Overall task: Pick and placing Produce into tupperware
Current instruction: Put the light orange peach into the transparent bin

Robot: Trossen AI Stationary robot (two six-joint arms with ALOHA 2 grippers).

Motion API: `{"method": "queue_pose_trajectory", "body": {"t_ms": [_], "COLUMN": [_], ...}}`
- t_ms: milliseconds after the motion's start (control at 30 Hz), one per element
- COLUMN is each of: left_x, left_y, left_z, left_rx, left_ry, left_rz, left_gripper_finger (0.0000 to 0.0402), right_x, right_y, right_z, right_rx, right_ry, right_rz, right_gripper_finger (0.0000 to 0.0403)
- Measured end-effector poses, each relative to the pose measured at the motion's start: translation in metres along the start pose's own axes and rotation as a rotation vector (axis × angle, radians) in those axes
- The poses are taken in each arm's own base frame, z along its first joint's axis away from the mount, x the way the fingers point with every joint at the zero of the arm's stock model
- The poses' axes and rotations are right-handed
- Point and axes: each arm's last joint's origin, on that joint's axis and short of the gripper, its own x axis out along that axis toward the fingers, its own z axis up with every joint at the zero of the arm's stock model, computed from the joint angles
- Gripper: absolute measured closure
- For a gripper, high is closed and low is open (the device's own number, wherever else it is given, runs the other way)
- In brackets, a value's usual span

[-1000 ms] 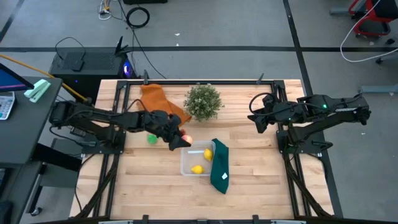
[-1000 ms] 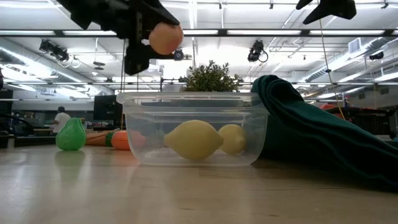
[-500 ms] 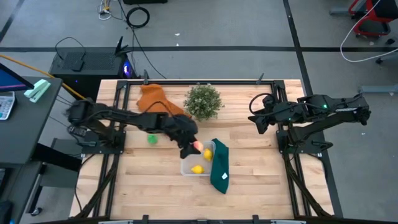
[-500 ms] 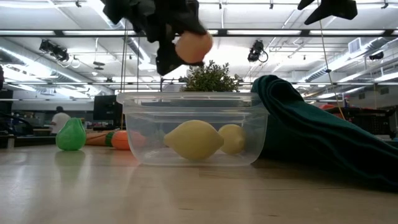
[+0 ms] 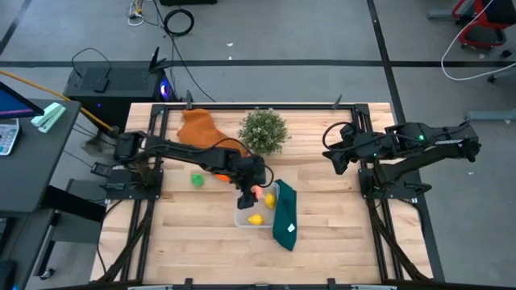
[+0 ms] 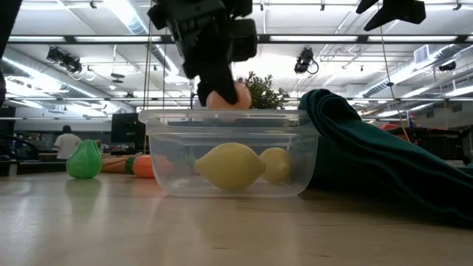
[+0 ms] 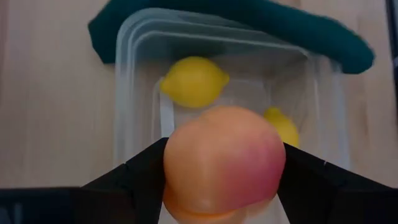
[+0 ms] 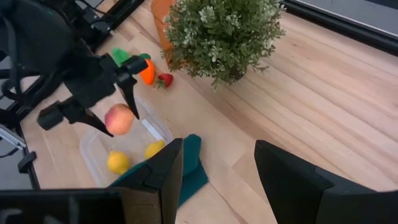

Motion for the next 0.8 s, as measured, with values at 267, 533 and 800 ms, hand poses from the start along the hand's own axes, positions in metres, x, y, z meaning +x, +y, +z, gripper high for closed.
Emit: {"method": "queue_pose_trajectory", "body": {"t_ms": [267, 533, 800], "left_x": [0.018, 0.019, 0.020], "left_y": [-0.005, -0.010, -0.014], "left_z": [-0.011, -0.013, -0.014], "left_rx": [0.027, 0.045, 0.054], "left_ry": [0.120, 0.127, 0.134], "left_rz": [0.006, 0.048, 0.047], "left_gripper_finger": [0.0127, 0.0146, 0.0130], "right_x": [0.000, 0.000, 0.000], "right_y": [0.000, 0.000, 0.000], "right_z": [0.000, 0.000, 0.000], "right_rx": [-0.001, -0.001, 0.000], "right_ry": [0.000, 0.001, 0.001], "right_rz": [0.001, 0.003, 0.003], "right_gripper_finger": [0.0238, 0.0238, 0.0238]}}
